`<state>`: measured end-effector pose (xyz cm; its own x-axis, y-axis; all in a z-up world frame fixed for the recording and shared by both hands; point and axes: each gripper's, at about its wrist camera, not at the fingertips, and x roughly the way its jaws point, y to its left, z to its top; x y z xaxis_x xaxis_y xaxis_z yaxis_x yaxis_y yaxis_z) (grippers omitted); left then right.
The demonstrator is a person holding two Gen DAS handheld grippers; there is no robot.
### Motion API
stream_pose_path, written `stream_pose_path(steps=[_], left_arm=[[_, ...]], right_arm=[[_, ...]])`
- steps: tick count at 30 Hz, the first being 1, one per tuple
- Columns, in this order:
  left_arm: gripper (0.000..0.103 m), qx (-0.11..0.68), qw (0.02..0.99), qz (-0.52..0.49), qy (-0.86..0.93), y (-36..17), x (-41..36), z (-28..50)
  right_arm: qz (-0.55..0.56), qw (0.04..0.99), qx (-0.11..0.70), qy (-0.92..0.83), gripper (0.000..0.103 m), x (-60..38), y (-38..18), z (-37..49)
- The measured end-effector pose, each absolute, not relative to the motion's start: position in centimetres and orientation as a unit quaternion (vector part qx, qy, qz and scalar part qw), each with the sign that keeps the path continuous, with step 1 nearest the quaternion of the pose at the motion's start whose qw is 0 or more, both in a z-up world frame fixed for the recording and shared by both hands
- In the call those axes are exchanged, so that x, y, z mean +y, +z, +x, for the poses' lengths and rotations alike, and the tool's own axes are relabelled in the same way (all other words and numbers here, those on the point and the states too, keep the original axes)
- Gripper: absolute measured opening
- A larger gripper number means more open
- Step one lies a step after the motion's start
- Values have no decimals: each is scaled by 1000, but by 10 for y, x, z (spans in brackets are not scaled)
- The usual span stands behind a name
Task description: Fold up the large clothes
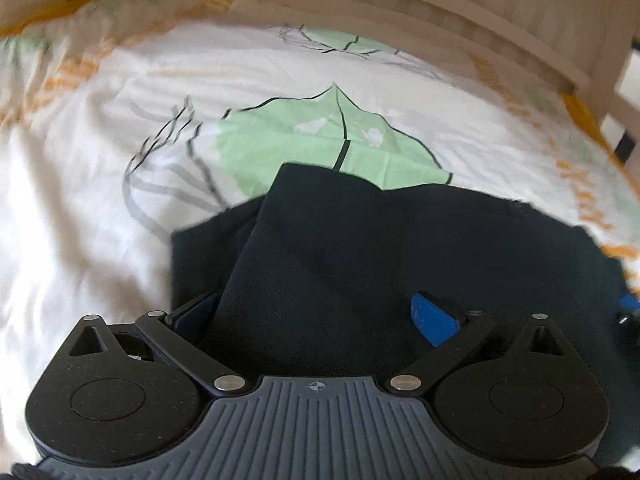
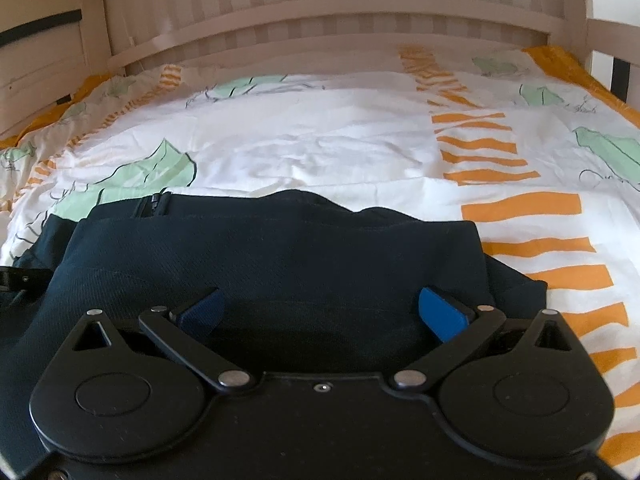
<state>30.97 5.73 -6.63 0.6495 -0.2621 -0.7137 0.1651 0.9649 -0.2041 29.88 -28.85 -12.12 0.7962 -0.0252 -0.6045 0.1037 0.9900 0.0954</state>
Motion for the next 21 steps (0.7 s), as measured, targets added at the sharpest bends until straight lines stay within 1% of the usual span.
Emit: stream_pose_path(steps=[2, 6, 10, 14, 21], left_arm=[[103, 405, 901, -83, -131, -64, 72, 292], [103, 427, 891, -65, -141, -69, 92, 257], [103, 427, 887, -100, -143, -74, 116, 229], [103, 432, 885, -85, -154, -74, 118, 218], [103, 436, 876, -117, -169, -77, 115, 236]], right_arm=[[77, 943, 322, -21, 102, -293, -116, 286], [116, 944, 310, -4, 102, -308, -110, 245], [110, 946, 306, -7, 102, -315, -107, 200], [114, 945, 305, -30, 102, -325, -105, 163], [250, 913, 315, -61, 103, -372, -117, 153]])
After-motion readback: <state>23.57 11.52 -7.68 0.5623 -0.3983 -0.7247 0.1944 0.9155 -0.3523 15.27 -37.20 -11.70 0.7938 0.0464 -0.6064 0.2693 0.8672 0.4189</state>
